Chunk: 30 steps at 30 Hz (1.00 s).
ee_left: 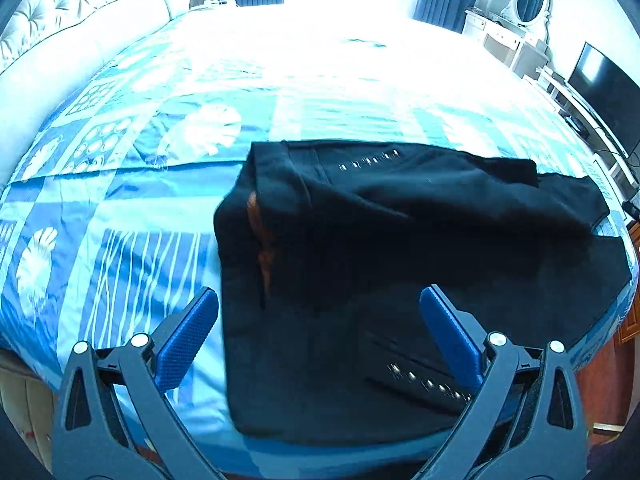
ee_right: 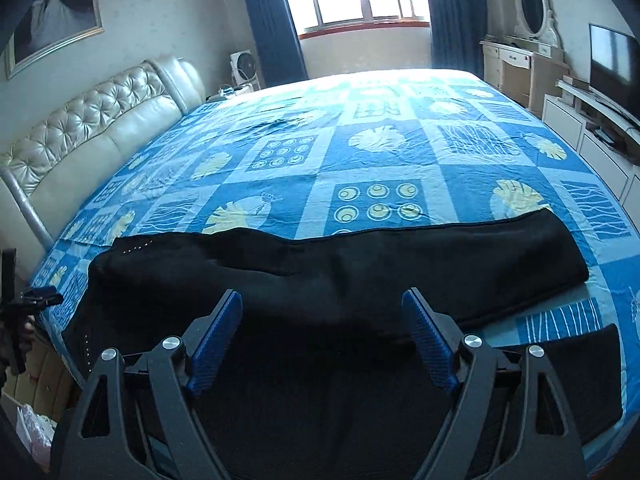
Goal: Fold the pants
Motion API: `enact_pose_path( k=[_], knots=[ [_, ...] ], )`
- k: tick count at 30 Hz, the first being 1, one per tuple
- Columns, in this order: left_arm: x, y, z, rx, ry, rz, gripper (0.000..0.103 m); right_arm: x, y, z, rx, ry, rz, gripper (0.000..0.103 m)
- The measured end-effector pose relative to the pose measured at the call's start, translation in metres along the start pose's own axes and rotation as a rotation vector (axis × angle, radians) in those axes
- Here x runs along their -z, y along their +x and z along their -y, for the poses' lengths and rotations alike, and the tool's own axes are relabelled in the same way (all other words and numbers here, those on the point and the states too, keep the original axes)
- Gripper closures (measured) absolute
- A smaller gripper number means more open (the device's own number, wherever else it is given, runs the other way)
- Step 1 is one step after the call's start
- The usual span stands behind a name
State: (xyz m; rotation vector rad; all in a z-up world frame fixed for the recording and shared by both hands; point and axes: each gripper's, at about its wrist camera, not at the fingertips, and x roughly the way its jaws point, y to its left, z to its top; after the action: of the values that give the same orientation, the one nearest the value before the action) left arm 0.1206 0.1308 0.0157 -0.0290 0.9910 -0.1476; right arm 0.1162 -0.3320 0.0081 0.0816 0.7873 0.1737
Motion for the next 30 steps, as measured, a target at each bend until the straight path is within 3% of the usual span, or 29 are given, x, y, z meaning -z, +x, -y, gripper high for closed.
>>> enact_pose_path(
  k=[3, 6, 8, 14, 17, 20, 25, 30],
  knots=[
    [-0.042, 0.026, -0.047, 0.075, -0.063, -0.021, 0.002, -0.013, 0.024, -0.029, -0.010, -0.072, -0.026, 0.022],
    [-0.070, 0.061, -0.083, 0.240, -0.152, -0.070, 0.002, -0.024, 0.043, -0.053, -0.026, -0.113, -0.040, 0.022],
    [-0.080, 0.084, -0.095, 0.296, -0.201, -0.093, 0.002, -0.028, 0.054, -0.066, -0.031, -0.133, -0.051, 0.022],
    [-0.091, 0.146, -0.100, 0.373, -0.231, -0.212, 0.002, -0.033, 0.078, -0.083, -0.049, -0.157, -0.078, 0.021],
    [-0.095, 0.157, -0.101, 0.403, -0.235, -0.193, 0.002, -0.036, 0.086, -0.088, -0.059, -0.159, -0.086, 0.021],
    [-0.098, 0.161, -0.106, 0.581, -0.307, -0.197, 0.002, -0.040, 0.094, -0.090, -0.070, -0.163, -0.099, 0.021],
    [-0.101, 0.166, -0.106, 0.594, -0.344, -0.222, 0.003, -0.055, 0.112, -0.085, -0.122, -0.169, -0.119, 0.021],
    [-0.109, 0.174, -0.112, 0.561, -0.353, -0.224, 0.025, -0.077, 0.155, -0.073, -0.198, -0.189, -0.225, 0.021]
  ],
)
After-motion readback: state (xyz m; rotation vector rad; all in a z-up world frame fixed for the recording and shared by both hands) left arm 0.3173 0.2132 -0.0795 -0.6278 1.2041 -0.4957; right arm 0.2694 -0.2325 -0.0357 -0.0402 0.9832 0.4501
